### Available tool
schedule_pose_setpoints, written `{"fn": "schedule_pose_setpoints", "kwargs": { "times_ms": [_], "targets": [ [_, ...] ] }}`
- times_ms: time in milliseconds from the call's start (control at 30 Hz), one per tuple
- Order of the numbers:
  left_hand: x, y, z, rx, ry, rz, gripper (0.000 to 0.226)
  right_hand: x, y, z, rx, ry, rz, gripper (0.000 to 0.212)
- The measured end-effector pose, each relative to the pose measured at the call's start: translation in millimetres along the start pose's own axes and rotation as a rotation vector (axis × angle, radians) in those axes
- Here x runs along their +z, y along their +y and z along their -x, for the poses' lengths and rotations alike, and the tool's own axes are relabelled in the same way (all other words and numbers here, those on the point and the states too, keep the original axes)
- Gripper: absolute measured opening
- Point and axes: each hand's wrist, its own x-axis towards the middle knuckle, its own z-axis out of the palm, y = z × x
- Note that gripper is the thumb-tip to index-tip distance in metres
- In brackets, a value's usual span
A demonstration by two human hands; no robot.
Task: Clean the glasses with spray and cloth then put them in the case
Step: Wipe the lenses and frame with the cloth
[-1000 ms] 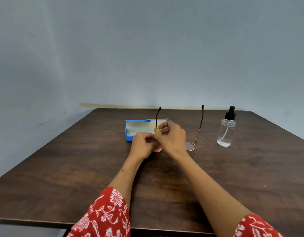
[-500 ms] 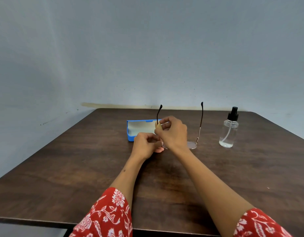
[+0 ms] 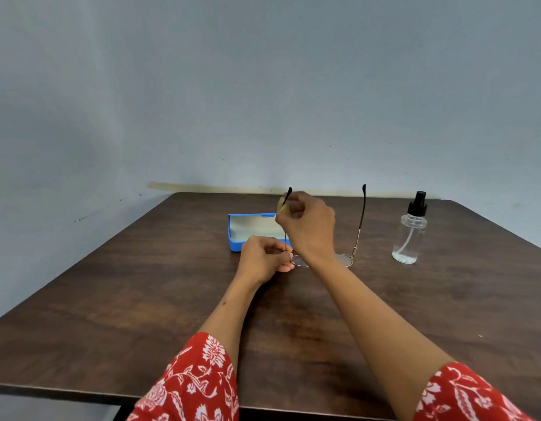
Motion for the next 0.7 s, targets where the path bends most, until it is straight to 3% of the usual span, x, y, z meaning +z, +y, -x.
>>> {"fn": "schedule_pose_setpoints", "kwargs": {
  "times_ms": [300,500,600,700],
  "targets": [
    [-1.6,3.6,2.0,0.011,-0.016,-0.01,0.013,4.3,17.8,15.6,0.057,-0.087,0.107,0.027],
    [-0.2,0.4,-0.4,-0.013,-0.006,0.011,0.012,-0.3,-1.6,0.2,-0.018,0.038,-0.035,0.007],
    [-0.4,2.0,0.9,-0.016,-0.002,-0.014,0.006,1.7,1.1,4.4,0.092,0.059,-0.063,0.018],
    [-0.2,4.2,2.5,-0.017,0.005,-0.029,0.012,4.1,8.2,11.3,0.143,0.009,-0.024,0.011]
  ]
}}
